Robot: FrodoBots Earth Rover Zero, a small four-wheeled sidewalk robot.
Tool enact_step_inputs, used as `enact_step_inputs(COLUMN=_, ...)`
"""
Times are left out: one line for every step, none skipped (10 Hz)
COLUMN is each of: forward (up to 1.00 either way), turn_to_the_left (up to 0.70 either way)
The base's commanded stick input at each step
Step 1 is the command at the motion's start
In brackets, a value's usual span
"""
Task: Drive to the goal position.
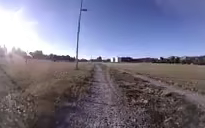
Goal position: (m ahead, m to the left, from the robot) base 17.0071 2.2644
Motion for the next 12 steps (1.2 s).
enact_step_inputs(forward=0.5, turn_to_the_left=0.0)
enact_step_inputs(forward=0.5, turn_to_the_left=0.0)
enact_step_inputs(forward=0.5, turn_to_the_left=0.0)
enact_step_inputs(forward=0.5, turn_to_the_left=-0.43)
enact_step_inputs(forward=0.5, turn_to_the_left=-0.5)
enact_step_inputs(forward=0.5, turn_to_the_left=-0.5)
enact_step_inputs(forward=0.5, turn_to_the_left=-0.49)
enact_step_inputs(forward=0.5, turn_to_the_left=-0.37)
enact_step_inputs(forward=0.5, turn_to_the_left=-0.22)
enact_step_inputs(forward=0.5, turn_to_the_left=-0.01)
enact_step_inputs(forward=0.5, turn_to_the_left=0.0)
enact_step_inputs(forward=0.5, turn_to_the_left=0.0)
